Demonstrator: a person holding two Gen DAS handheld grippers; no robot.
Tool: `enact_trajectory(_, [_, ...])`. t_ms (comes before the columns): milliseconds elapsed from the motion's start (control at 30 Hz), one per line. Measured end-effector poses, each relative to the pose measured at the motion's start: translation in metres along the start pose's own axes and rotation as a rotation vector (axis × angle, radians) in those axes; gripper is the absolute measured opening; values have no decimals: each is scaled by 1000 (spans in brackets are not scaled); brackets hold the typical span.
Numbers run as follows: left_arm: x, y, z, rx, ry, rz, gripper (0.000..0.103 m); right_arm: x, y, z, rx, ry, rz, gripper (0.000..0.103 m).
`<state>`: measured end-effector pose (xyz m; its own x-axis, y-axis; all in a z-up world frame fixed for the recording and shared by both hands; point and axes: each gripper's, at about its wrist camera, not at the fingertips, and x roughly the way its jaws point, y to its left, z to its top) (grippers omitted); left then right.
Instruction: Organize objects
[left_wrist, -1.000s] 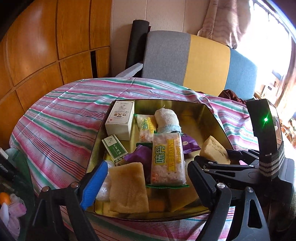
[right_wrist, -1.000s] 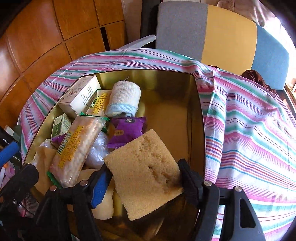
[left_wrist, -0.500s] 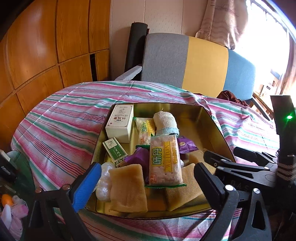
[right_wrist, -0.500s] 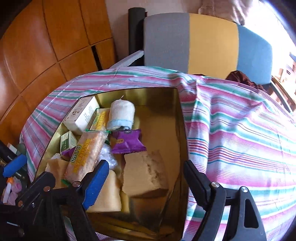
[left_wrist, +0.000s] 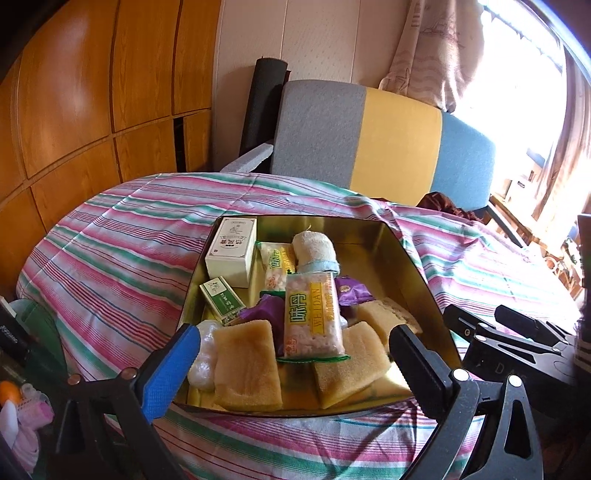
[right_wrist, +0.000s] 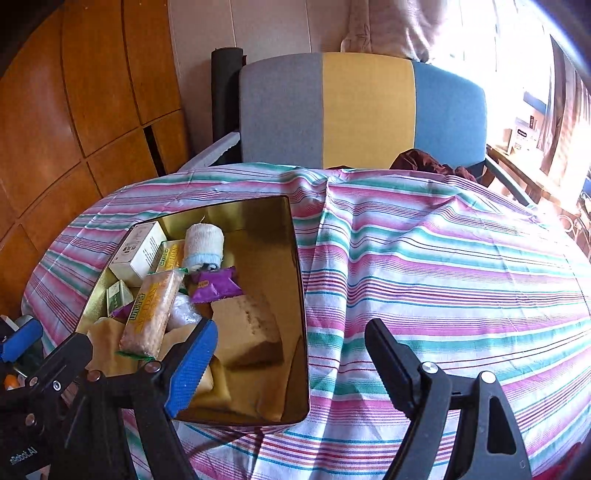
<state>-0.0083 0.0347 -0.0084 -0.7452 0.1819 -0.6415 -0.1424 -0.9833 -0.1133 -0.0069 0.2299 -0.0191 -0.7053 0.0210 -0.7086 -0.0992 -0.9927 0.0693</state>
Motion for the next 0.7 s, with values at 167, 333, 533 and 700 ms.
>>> enact_trajectory(167, [0, 3, 0, -23, 12, 31, 103, -12, 7, -5, -37, -47, -6, 83])
enact_trajectory(333, [-1, 8, 2, -47, 8, 84, 103, -14, 10, -7, -51, -54, 5, 83])
enact_trajectory(533, [0, 14, 2, -49, 8, 115, 101, -13, 11, -10, -48, -49, 21, 83])
enact_trajectory(700, [-4, 12, 3, -46, -11, 130, 103, -13, 13, -11, -52, -56, 33, 83])
